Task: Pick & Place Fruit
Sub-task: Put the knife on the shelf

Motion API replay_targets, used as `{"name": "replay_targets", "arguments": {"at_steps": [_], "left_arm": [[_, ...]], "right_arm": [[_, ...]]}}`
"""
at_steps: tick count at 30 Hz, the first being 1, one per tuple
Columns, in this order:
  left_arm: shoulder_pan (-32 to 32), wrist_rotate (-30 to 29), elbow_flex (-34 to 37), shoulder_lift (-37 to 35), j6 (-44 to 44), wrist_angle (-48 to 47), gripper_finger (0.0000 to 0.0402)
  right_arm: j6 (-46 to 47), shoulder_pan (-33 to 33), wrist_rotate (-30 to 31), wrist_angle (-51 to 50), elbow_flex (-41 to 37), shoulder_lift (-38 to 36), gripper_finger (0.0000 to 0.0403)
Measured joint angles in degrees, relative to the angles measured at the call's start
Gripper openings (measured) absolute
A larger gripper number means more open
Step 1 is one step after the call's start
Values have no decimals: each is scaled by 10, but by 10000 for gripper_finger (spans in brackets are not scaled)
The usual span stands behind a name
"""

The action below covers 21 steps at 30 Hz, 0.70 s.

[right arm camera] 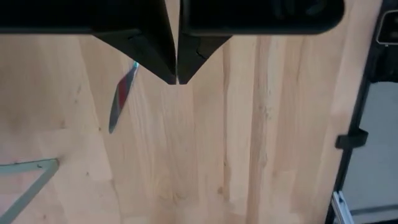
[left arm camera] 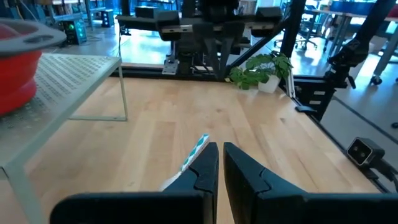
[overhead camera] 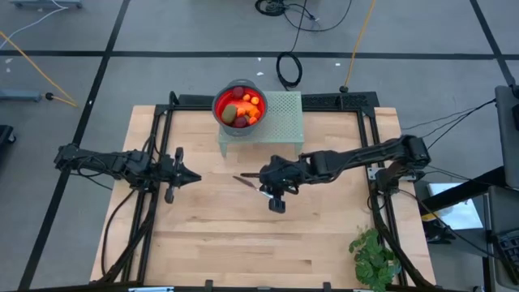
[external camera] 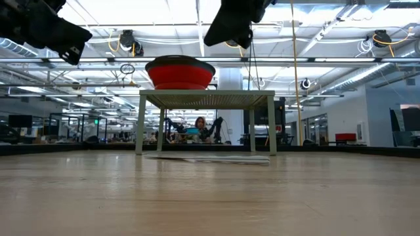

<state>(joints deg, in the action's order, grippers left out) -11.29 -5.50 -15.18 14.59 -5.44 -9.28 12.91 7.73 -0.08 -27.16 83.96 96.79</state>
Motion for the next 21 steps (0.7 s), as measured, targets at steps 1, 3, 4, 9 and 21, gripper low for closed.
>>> {"name": "replay_targets", "arguments": {"at_steps": [1, 3, 4, 9, 21], "left_arm": [[0, 0, 0, 0, 6, 0, 24], [0, 0, 0, 0, 15, 0, 24], [0, 0, 0, 0, 19, 0, 24], [0, 7, 0, -1, 13, -3, 24], [0, 21, 0, -1, 19, -16, 24]], "right_arm": [[6, 0, 0, -1, 0, -1, 11], [16, 0, 0, -2, 0, -2, 21], [19, 0, 0, -5, 0, -1, 26], [46, 0, 0, -10, 0, -1, 62], [121, 7, 0, 26, -90, 5, 154]]}}
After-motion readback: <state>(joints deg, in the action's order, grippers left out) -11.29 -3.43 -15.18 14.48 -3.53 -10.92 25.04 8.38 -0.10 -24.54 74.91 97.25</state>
